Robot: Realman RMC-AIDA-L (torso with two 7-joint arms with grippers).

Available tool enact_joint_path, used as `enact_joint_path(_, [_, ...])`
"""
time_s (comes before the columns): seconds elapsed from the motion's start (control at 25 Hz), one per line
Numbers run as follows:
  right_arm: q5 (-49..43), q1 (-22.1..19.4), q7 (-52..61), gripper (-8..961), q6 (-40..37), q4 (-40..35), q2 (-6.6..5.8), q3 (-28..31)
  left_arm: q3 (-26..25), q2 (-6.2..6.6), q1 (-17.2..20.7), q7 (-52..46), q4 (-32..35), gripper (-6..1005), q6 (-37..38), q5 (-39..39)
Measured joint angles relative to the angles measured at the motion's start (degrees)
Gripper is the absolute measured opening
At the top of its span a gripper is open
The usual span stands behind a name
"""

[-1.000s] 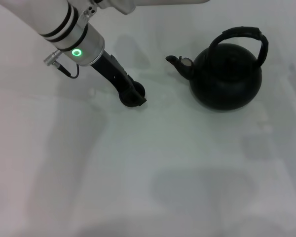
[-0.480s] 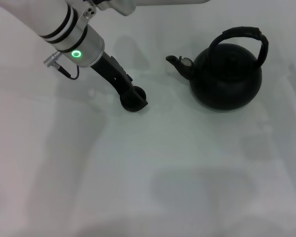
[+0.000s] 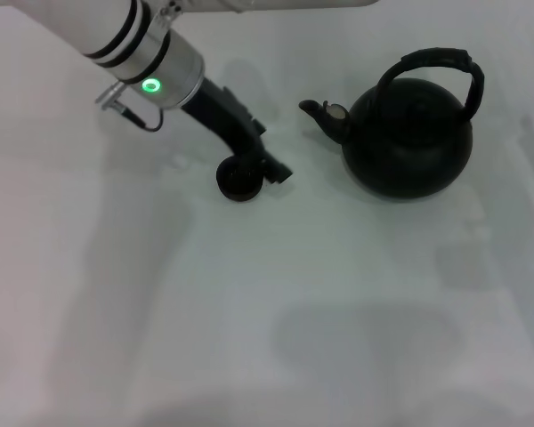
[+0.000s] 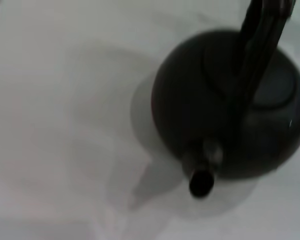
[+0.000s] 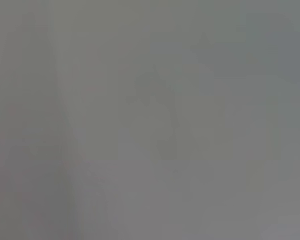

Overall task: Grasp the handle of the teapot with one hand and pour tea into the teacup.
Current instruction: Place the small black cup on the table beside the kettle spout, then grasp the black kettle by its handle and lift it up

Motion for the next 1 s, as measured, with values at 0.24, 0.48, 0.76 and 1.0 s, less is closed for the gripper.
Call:
enact_joint_path(0.24, [0.0, -0.02, 0.0, 841, 0.0, 0.04, 0.0, 0.0, 0.0, 0.19, 1.18, 6.12, -3.08, 888, 1.45, -9.27])
enact_joint_path(0.48, [0.0, 0.12, 0.0, 840, 0.0, -0.01, 0.0, 0.0, -0.01, 0.12, 2.5, 9.45, -5.17, 888, 1.97, -13.62])
enact_joint_path(0.76, [0.0, 0.16, 0.0, 841, 0.0, 0.04, -0.08, 0.59, 0.01, 0.17, 4.84, 17.93, -6.62, 888, 6.27, -23.24])
enact_joint_path(1.0, [0.0, 0.12, 0.1, 841, 0.0, 0.19, -0.09, 0.76, 0.0, 0.2, 10.27, 26.3, -7.63, 888, 9.37, -35.85])
